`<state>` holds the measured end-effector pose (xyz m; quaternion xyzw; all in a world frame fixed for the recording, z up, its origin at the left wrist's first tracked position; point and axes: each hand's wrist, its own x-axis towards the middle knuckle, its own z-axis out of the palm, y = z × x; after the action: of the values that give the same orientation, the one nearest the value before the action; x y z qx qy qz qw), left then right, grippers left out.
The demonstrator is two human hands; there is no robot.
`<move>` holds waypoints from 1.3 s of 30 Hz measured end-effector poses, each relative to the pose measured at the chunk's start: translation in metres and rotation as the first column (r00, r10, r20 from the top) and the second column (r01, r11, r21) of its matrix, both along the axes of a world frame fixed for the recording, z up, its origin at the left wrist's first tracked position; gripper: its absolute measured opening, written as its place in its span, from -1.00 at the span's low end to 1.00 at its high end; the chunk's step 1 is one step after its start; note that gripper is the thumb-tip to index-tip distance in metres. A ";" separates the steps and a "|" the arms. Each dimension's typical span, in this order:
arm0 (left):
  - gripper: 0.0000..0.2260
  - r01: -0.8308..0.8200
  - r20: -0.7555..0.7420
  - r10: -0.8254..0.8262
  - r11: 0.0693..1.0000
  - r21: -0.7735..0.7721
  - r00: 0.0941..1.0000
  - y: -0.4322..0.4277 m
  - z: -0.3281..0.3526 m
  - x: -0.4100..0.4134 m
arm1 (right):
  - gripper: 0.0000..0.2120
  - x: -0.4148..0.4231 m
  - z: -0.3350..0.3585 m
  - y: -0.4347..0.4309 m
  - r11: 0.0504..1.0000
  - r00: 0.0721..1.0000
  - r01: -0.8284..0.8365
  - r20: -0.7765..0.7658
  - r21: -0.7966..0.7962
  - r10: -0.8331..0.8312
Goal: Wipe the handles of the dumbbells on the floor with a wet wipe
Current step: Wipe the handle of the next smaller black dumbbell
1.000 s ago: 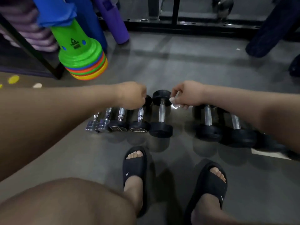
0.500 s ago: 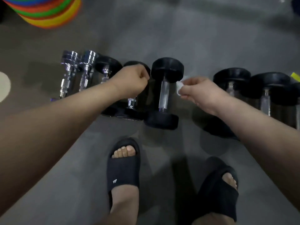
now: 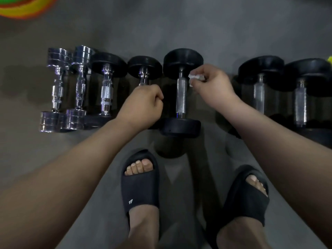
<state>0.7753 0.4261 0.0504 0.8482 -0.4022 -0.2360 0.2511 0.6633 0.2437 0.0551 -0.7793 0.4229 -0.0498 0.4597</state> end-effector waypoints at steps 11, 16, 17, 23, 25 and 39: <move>-0.81 0.147 0.168 -0.166 0.982 0.118 0.972 0.013 -0.009 -0.032 | -0.81 -0.005 -0.021 0.015 0.993 0.994 0.070 0.087 -0.090 -0.063; -0.74 0.124 0.238 -0.156 0.982 0.142 0.959 0.014 -0.013 -0.034 | -0.86 -0.006 -0.035 0.017 0.995 0.994 0.077 0.079 -0.066 -0.072; -0.74 0.121 0.256 -0.154 0.983 0.140 0.954 0.015 -0.015 -0.035 | -0.83 -0.006 -0.037 0.018 0.995 0.995 0.068 0.075 -0.075 -0.063; -0.75 0.118 0.345 -0.154 0.985 0.123 0.926 0.017 -0.022 -0.036 | -0.85 -0.007 -0.040 0.015 0.992 0.988 0.063 0.148 -0.107 -0.047; -0.74 0.123 0.357 -0.157 0.986 0.116 0.921 0.017 -0.023 -0.036 | -0.86 -0.002 -0.041 0.014 0.991 0.980 0.106 0.177 -0.087 -0.089; -0.78 0.130 0.424 -0.178 0.982 0.138 0.888 0.018 -0.025 -0.037 | -0.83 -0.002 -0.046 0.021 0.975 0.987 0.082 0.151 -0.205 -0.051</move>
<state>0.7381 0.4438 0.0250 0.8569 -0.5010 -0.0813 0.0902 0.6610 0.2652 0.0088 -0.8034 0.4066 -0.1664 0.4021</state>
